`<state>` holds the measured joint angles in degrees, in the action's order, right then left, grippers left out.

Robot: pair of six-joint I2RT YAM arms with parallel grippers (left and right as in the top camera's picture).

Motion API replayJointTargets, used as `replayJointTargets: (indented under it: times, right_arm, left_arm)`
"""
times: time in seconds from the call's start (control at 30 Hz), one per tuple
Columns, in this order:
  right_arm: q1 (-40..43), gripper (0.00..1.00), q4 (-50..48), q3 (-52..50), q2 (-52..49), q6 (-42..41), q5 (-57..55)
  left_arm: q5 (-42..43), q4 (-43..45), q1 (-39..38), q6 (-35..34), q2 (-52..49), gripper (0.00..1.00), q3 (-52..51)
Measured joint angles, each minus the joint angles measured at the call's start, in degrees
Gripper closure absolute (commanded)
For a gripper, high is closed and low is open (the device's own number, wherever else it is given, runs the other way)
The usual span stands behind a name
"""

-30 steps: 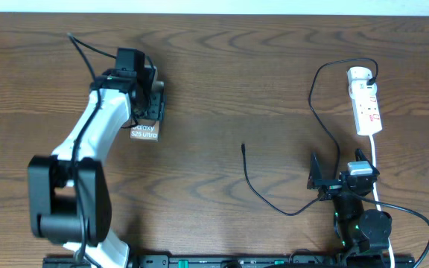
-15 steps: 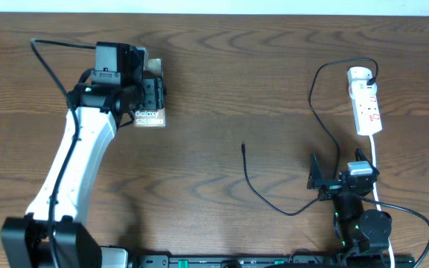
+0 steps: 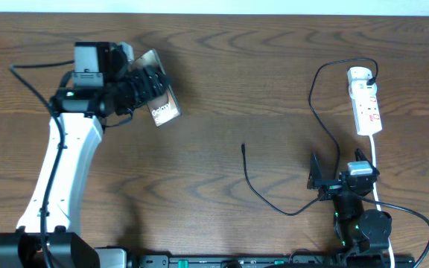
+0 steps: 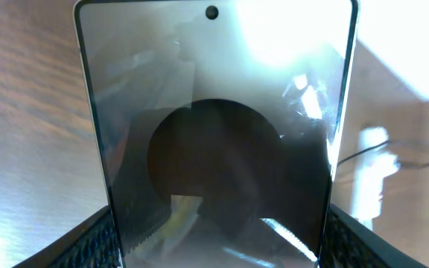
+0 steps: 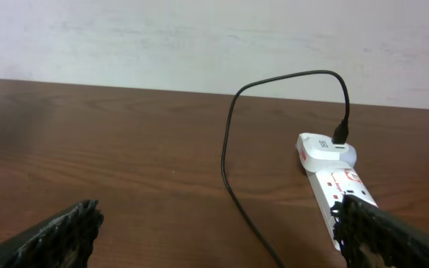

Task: Plug charger to phone and switch on socket
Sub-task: 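Lift the phone with the left gripper and rotate it upright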

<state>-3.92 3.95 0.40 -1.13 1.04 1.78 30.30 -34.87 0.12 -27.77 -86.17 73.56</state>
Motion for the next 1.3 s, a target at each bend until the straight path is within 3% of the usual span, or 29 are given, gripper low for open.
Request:
replayJointTargets:
  times: [0.33,0.73,1.0,1.3]
  right_arm:
    - [0.00,0.01,0.00,0.00,0.00,0.02,0.00]
    - [0.00,0.01,0.00,0.00,0.00,0.02,0.00]
    - [0.00,0.01,0.00,0.00,0.00,0.00,0.00]
    - [0.00,0.01,0.00,0.00,0.00,0.02,0.00]
  left_arm:
    - [13.22,1.75,6.93,-23.67,0.00,0.93,0.00]
    - [23.17,4.59,8.04,-52.13,0.00,0.93,0.00]
    - [32.33,9.68,8.04,-64.52,0.00,0.93,0.00]
    - [38.14,10.29,8.04,-71.58,0.00,0.93,0.00]
